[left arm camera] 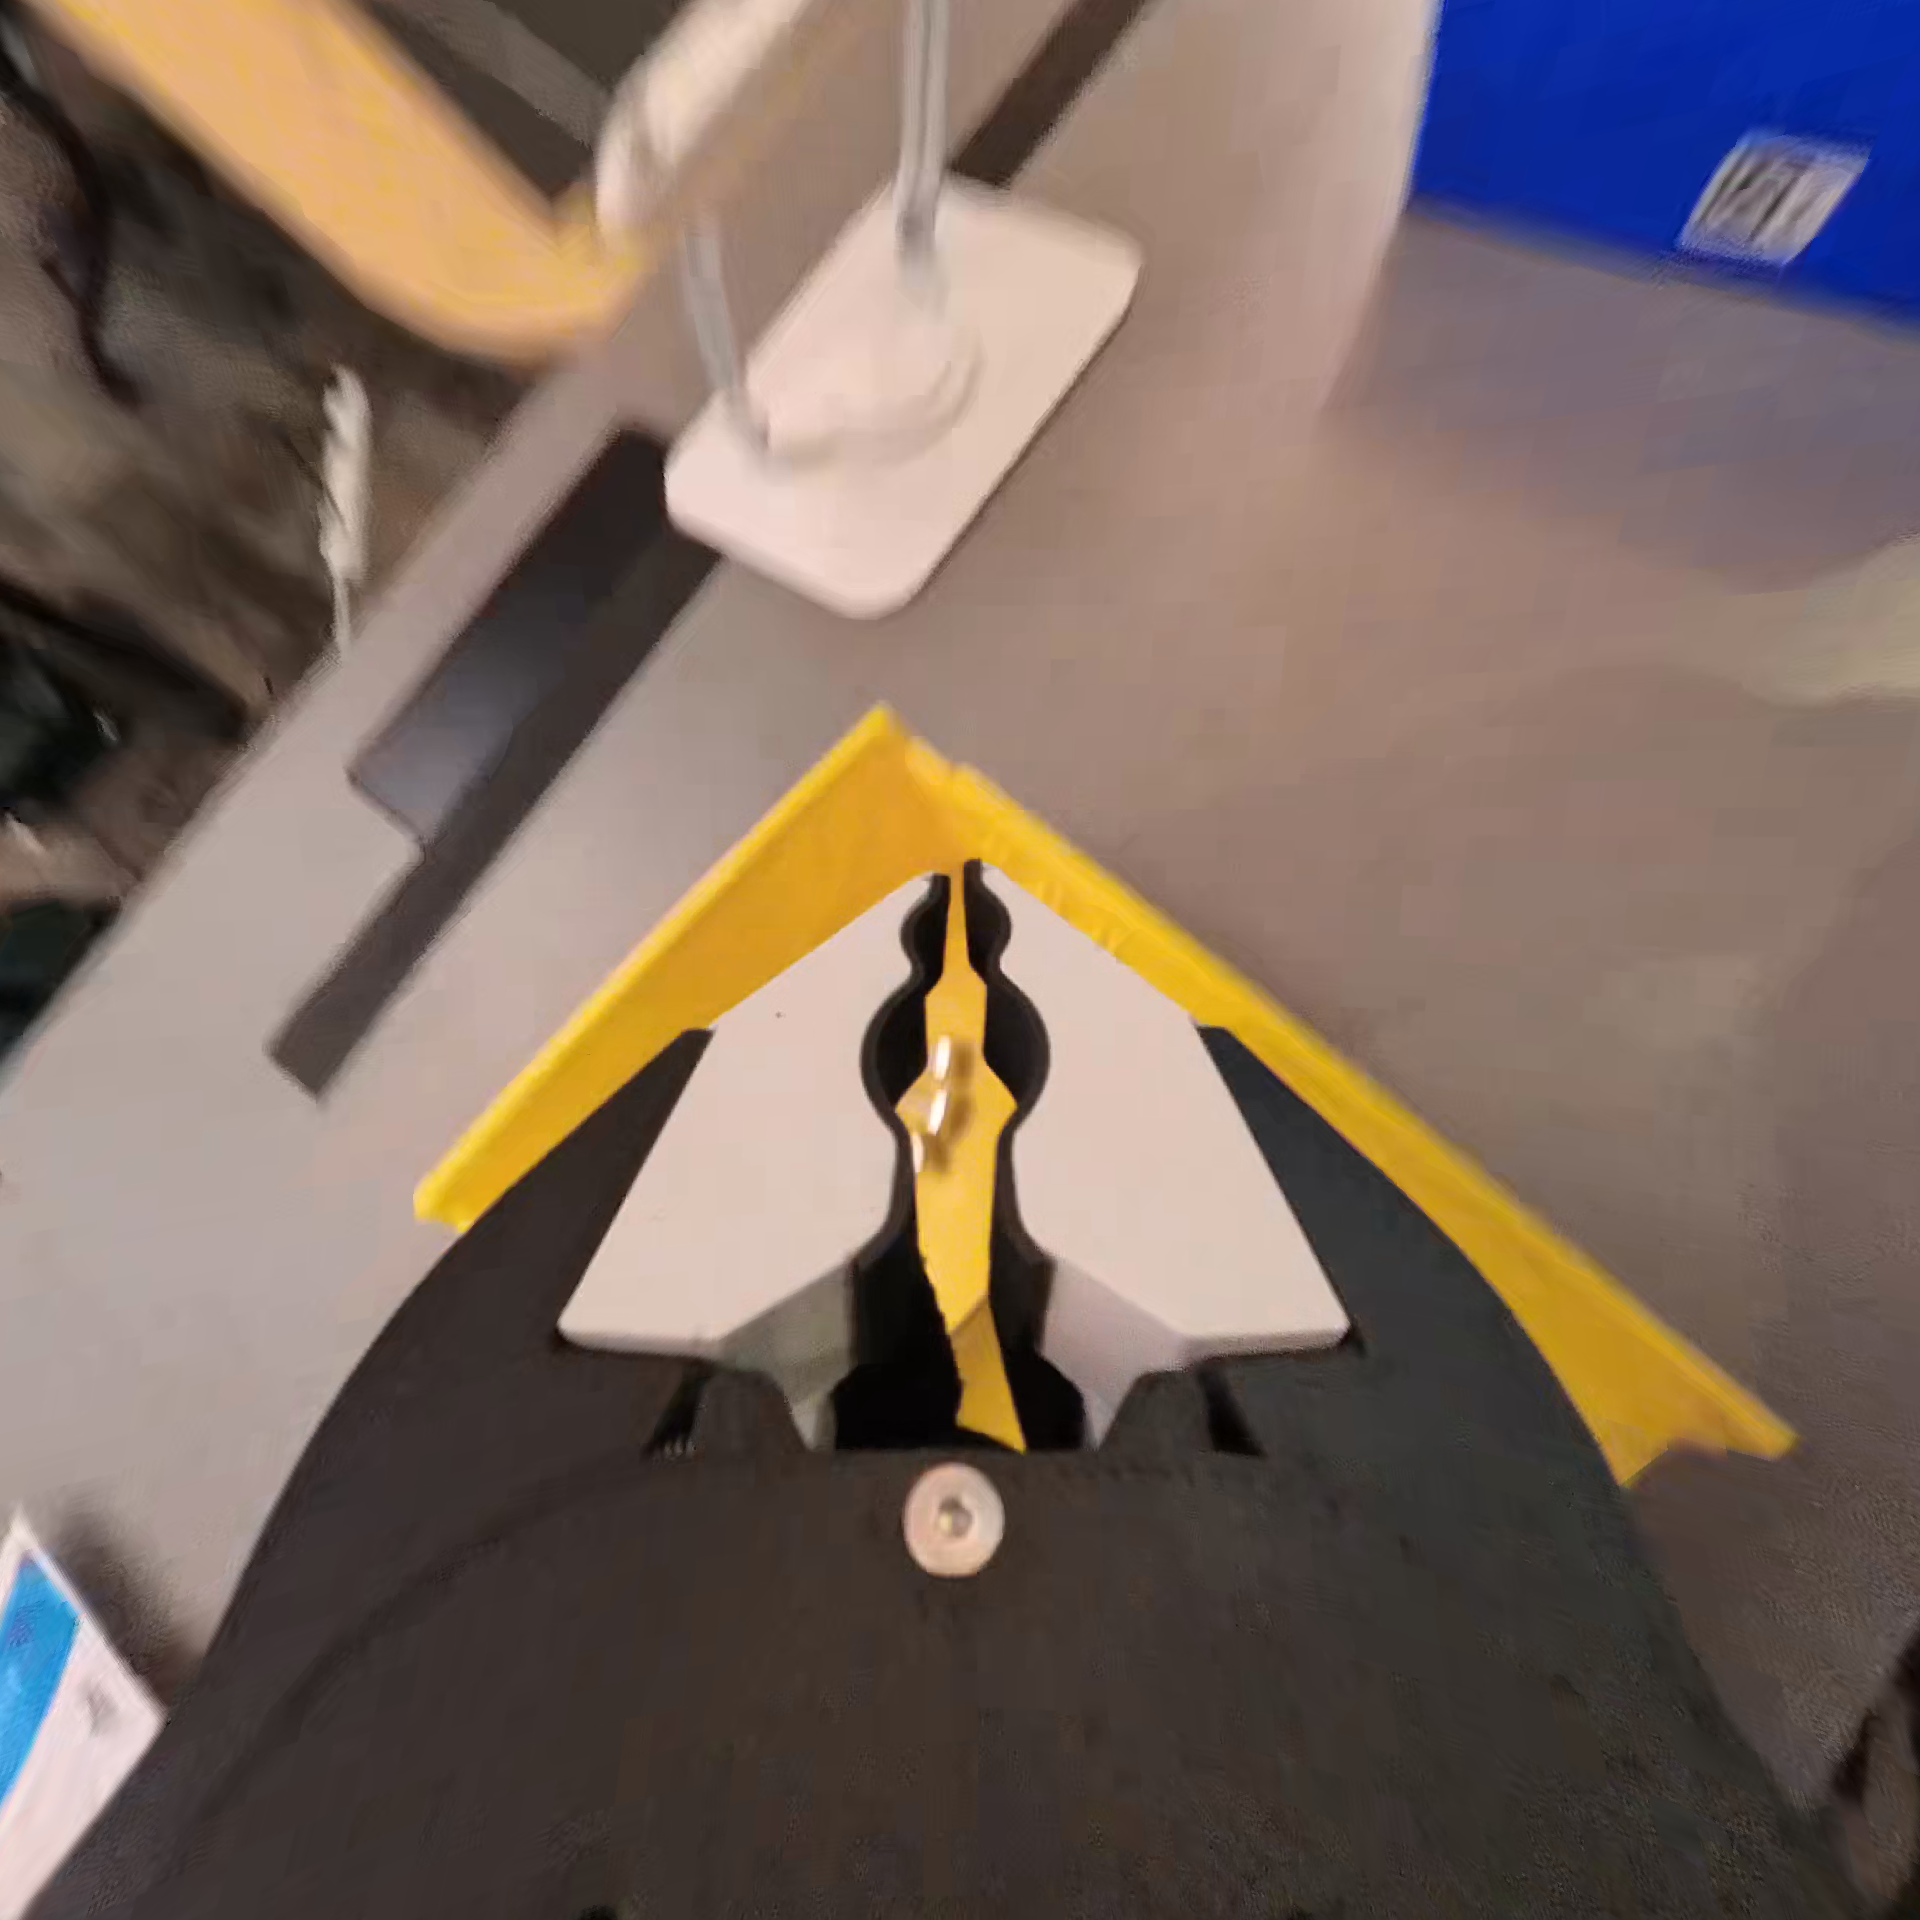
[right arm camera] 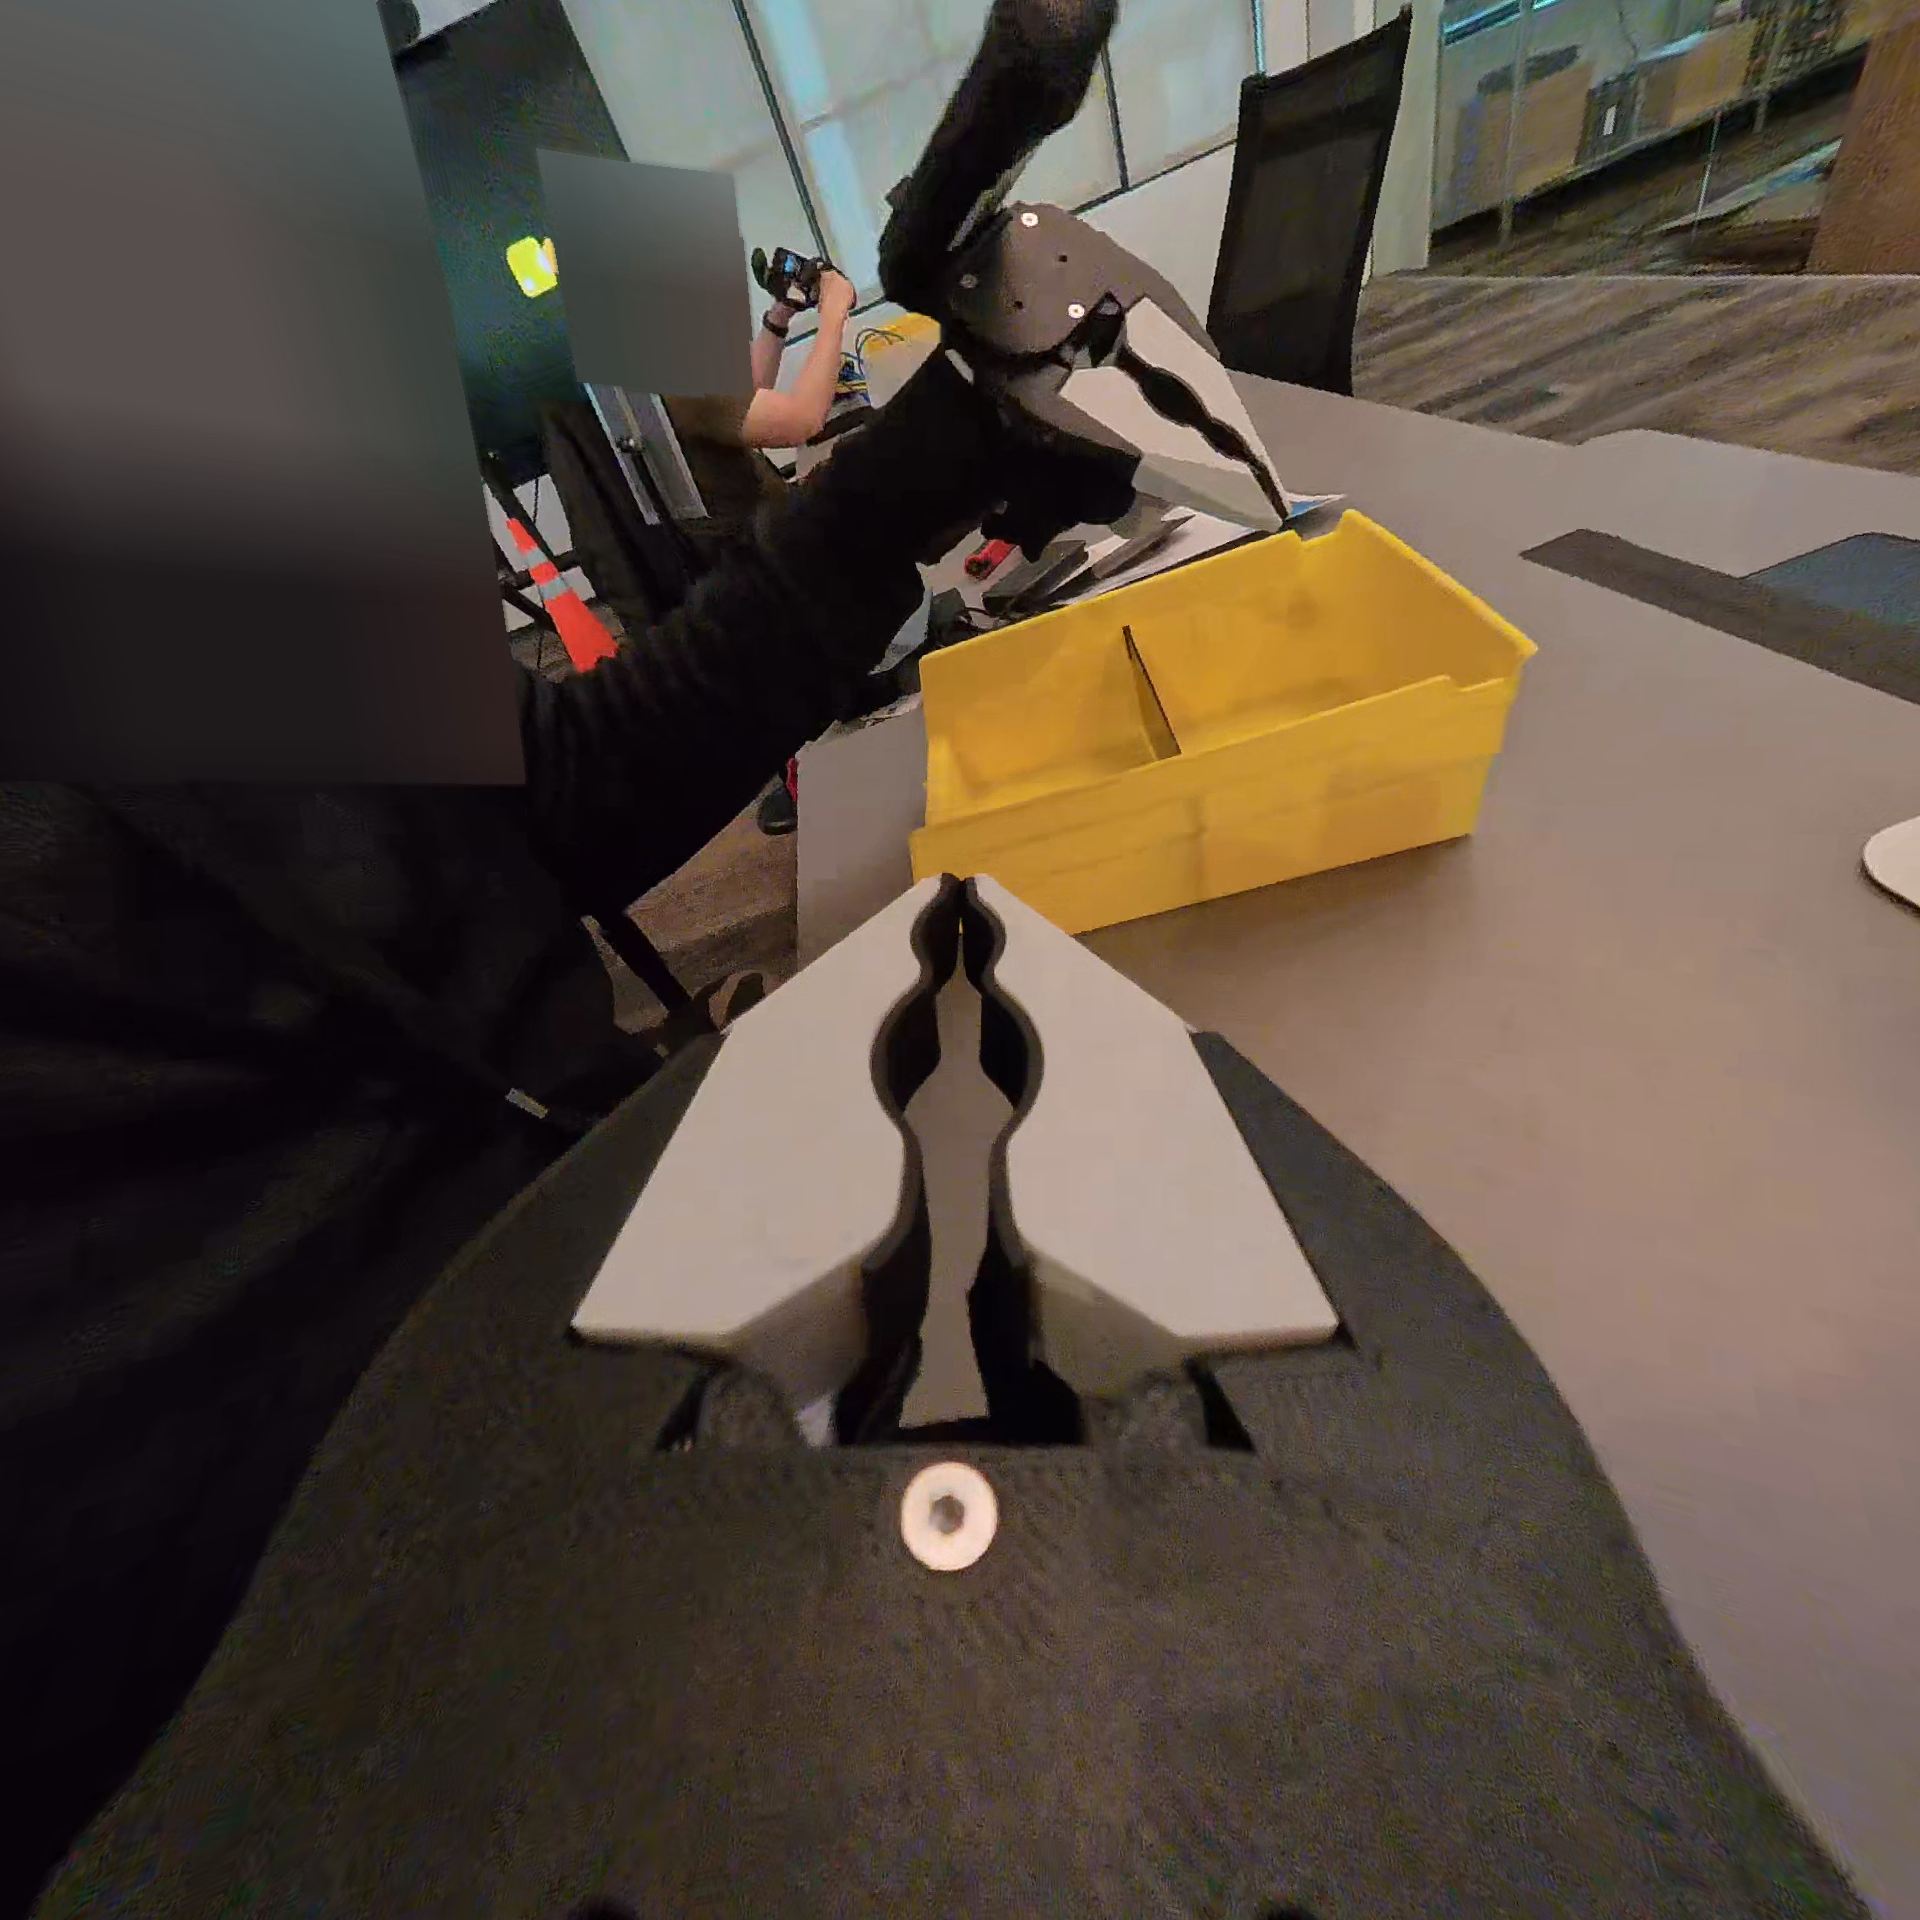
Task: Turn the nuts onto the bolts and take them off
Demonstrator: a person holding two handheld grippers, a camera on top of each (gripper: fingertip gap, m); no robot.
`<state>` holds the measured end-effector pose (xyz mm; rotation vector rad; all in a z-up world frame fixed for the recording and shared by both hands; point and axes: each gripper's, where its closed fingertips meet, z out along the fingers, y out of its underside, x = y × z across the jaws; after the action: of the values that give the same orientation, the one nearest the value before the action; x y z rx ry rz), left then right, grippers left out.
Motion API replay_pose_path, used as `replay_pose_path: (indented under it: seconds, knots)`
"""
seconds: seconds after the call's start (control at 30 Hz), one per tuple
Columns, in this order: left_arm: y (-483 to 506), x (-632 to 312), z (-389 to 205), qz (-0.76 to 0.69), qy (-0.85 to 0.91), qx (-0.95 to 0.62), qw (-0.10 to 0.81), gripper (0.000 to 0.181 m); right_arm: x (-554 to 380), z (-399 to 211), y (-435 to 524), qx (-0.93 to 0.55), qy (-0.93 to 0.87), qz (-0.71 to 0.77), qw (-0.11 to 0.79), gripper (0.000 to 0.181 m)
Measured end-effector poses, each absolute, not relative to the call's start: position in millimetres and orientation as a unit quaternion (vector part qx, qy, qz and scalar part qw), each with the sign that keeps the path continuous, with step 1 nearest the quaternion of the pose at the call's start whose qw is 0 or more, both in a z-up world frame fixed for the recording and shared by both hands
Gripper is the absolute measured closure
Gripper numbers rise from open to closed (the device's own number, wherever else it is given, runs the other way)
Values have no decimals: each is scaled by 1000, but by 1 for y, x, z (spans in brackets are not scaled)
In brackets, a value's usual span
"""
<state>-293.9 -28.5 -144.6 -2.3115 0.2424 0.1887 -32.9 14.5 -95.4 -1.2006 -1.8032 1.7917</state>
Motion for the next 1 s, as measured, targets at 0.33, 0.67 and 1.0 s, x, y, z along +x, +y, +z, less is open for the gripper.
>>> replay_pose_path:
  seconds: [0.33,0.67,1.0]
  knots:
    - [-73,-331,-280,-8,68,-991,112,162,-41,-146,-26,-422,-646,627,104,181]
    - [-75,-370,-284,38,48,-997,39,160,-42,-159,-22,-429,-641,630,93,181]
    - [-86,-378,-297,83,312,-947,-10,162,-44,-169,-19,-433,-641,629,81,181]
